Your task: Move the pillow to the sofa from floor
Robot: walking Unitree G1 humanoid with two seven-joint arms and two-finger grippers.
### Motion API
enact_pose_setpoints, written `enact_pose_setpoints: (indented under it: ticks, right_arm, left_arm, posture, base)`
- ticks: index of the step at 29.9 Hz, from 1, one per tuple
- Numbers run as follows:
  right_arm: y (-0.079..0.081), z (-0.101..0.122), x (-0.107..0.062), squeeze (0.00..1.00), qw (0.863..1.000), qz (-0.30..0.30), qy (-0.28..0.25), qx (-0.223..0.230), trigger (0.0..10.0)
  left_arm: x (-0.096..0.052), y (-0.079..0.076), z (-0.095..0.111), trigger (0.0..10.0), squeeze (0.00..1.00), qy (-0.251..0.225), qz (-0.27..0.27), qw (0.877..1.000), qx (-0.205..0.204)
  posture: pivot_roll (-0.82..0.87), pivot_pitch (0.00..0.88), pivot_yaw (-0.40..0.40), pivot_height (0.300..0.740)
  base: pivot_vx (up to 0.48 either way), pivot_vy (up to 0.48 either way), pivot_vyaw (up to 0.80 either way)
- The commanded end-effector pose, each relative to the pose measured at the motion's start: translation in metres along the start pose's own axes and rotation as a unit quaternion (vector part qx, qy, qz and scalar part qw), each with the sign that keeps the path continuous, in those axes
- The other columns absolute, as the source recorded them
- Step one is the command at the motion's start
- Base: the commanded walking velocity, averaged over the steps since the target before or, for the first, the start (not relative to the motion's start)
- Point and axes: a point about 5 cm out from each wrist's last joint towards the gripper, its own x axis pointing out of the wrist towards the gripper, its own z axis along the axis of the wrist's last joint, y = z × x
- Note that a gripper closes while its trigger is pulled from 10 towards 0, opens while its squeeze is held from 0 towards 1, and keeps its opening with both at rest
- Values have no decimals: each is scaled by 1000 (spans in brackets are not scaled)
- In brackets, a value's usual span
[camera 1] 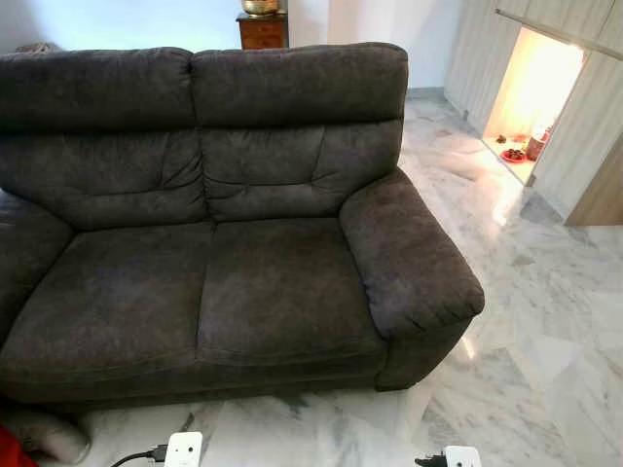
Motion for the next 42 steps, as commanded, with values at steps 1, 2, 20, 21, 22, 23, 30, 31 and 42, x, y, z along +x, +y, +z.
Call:
enact_pose_setpoints:
  ticks: [1, 2, 20, 21, 22, 23, 30, 31, 42]
  right_arm:
    - [26, 14, 9, 0, 992, 44, 21, 113, 10000]
    - [26, 14, 9, 0, 992, 44, 21, 113, 10000]
    - [24, 16, 9, 0, 994, 42, 17, 102, 10000]
    - [24, 16, 9, 0, 994, 42, 16, 104, 10000]
    - [24, 15, 9, 0, 994, 41, 16, 104, 10000]
    - [24, 15, 9, 0, 994, 41, 17, 103, 10000]
    - [24, 13, 8, 0, 993, 38, 19, 114, 10000]
    - [24, 13, 8, 0, 992, 37, 19, 121, 10000]
    - [30, 14, 9, 0, 990, 38, 14, 135, 10000]
  left_arm:
    - [-13, 66, -18, 10000, 0, 42, 61, 997, -9]
    - [-13, 66, -18, 10000, 0, 42, 61, 997, -9]
    - [-12, 64, -17, 10000, 0, 42, 58, 997, -10]
    - [-12, 64, -18, 10000, 0, 44, 57, 997, -8]
    - [-12, 64, -18, 10000, 0, 44, 57, 997, -8]
    - [-13, 64, -18, 10000, 0, 44, 56, 997, -8]
    - [-12, 62, -19, 10000, 0, 44, 54, 998, -5]
    - [-12, 62, -19, 10000, 0, 44, 54, 998, -5]
    - [-13, 69, -17, 10000, 0, 43, 59, 997, 4]
  posture:
    - [148, 0, -45, 740]
    - [148, 0, -45, 740]
    - [108, 0, -30, 740]
    - [107, 0, -29, 740]
    - [108, 0, -28, 740]
    - [108, 0, -28, 740]
    - [106, 0, -25, 740]
    - [106, 0, -25, 740]
    - [127, 0, -6, 740]
  base:
    - [0, 0, 0]
    - [0, 0, 0]
    - [0, 0, 464]
    - [0, 0, 800]
    - [0, 0, 800]
    - [0, 0, 800]
    - [0, 0, 686]
    - [0, 0, 0]
    - [0, 0, 0]
